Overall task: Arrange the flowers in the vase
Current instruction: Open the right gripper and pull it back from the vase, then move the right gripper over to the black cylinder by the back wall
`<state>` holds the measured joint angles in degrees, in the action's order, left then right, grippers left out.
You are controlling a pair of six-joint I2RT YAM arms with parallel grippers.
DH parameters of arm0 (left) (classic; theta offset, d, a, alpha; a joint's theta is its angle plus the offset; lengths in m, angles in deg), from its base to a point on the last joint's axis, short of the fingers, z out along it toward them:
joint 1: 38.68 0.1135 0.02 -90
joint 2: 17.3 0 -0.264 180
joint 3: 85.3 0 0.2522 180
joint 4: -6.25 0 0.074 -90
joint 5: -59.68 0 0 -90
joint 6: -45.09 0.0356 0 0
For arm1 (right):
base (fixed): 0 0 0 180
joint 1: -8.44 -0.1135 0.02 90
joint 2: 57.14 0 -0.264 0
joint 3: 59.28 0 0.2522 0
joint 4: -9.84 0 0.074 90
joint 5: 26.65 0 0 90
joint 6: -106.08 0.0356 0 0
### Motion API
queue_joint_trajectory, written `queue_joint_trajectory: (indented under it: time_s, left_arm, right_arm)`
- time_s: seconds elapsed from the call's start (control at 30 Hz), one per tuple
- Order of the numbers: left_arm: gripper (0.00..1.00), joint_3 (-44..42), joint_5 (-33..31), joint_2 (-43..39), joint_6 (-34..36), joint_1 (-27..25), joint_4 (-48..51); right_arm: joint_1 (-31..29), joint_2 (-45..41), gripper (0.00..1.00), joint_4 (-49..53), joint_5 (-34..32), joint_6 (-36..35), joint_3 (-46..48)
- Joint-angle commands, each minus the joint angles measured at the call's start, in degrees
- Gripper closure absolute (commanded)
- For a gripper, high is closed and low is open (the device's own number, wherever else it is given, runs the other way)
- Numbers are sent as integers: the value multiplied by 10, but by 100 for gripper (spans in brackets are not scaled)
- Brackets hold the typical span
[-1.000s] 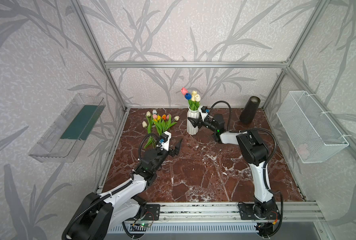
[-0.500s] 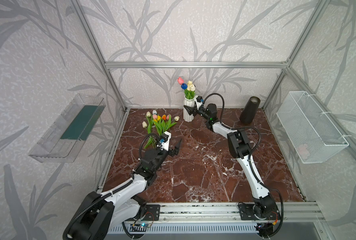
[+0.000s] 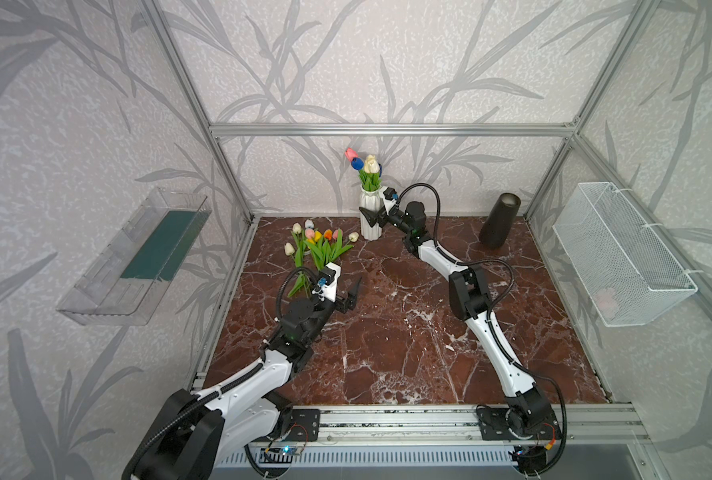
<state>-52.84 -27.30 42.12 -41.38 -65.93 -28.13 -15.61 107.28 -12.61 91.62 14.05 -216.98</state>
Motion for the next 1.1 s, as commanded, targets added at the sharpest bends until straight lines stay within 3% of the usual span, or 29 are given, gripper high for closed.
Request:
queue_joint_trajectory:
  time_s: [0.0,0.17,0.4,0.47,0.63,0.73,0.83,0.97,1.07]
  left_arm:
    - [15,0,-5,-14,10,3,-1]
    - [15,-1,-10,-9,10,4,2]
    - [14,20,-3,34,2,4,-24]
    - [14,36,4,48,-1,5,-27]
    - [13,99,33,79,-18,7,27]
    - [10,125,64,96,-28,7,49]
    - [2,137,87,111,-27,6,45]
    - [1,138,100,124,-22,6,17]
    - [0,137,103,128,-21,6,17]
  right_arm:
    - [1,-47,1,-33,-9,-3,33]
    - [5,-129,1,-118,-28,7,172]
    - [17,-337,1,-263,-114,11,517]
    - [34,-419,1,-240,-160,21,617]
    - [114,-633,1,-15,-277,37,787]
    - [188,-721,1,123,-291,54,809]
    - [251,-747,1,218,-293,42,783]
    - [307,-698,1,314,-276,36,706]
    - [327,-654,1,306,-263,34,681]
